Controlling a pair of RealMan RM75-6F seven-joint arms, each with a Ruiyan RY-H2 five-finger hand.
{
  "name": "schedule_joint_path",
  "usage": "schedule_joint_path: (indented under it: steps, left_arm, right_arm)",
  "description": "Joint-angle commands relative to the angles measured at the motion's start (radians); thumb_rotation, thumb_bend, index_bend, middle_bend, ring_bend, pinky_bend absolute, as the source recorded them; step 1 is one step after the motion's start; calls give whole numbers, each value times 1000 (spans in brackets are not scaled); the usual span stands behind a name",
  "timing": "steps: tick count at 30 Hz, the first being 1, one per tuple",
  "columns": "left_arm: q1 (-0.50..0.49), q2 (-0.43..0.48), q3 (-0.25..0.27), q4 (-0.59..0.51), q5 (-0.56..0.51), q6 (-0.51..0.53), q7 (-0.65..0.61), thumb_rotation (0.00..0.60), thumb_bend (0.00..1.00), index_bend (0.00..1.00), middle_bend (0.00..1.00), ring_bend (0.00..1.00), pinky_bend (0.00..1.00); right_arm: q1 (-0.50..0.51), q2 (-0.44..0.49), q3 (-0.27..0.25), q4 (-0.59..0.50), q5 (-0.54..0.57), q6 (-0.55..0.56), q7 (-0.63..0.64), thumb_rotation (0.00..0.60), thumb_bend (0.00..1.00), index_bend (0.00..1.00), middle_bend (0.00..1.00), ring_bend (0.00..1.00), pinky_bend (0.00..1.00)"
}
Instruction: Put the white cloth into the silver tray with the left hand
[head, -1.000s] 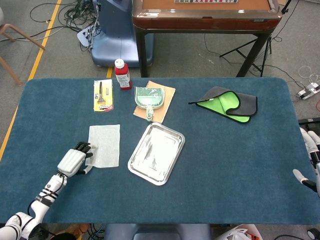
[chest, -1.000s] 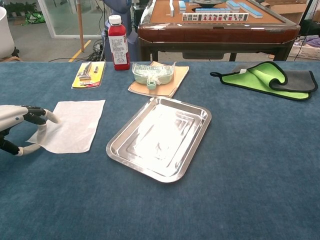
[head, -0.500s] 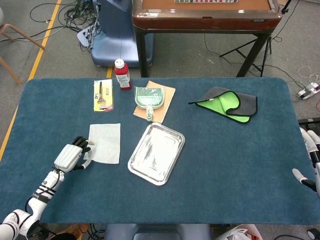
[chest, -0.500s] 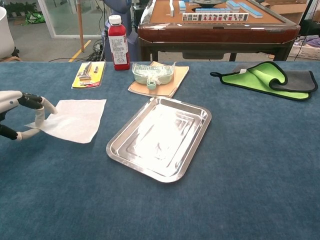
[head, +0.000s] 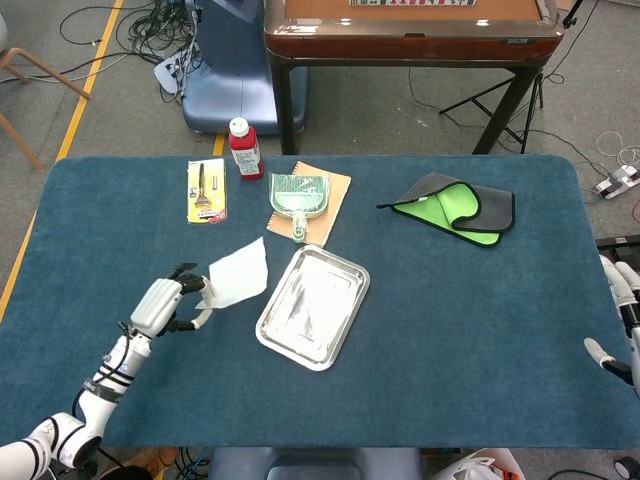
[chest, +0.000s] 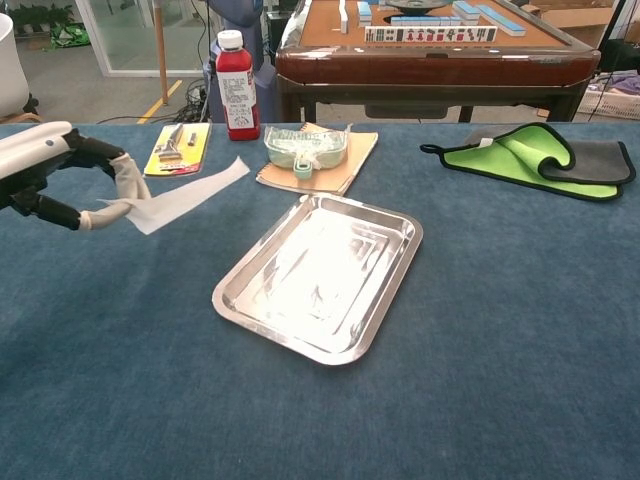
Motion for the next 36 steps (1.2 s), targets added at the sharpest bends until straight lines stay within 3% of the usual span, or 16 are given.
schedule_joint_path:
  steps: [1, 9, 13, 23, 36]
  left_arm:
    - [-12, -12, 15, -55, 52, 34, 8, 600, 444, 616, 466, 391, 127]
    - [-65, -72, 59, -75, 210, 96, 40, 600, 444, 613, 466, 391, 128]
    - [-90, -118, 81, -5, 265, 106, 69, 600, 444, 603, 466, 390, 128]
    - [-123, -207, 102, 169, 259, 86, 50, 600, 444, 595, 465, 377, 128]
    - [-139, -249, 68, 213, 168, 29, 113, 600, 444, 583, 465, 367, 128]
  right_arm:
    - [-1, 1, 0, -1, 0, 1, -2, 600, 25, 74, 102, 0, 51]
    - [-1, -4, 3, -2, 2, -4, -4, 600, 25, 74, 102, 0, 51]
    - [-5, -6, 4, 4, 6, 0, 2, 600, 25, 74, 103, 0, 51]
    - [-17, -2, 3, 8, 8, 11, 13, 600, 25, 74, 102, 0, 51]
    - [-20, -2, 4, 7, 2, 13, 12, 600, 25, 74, 103, 0, 51]
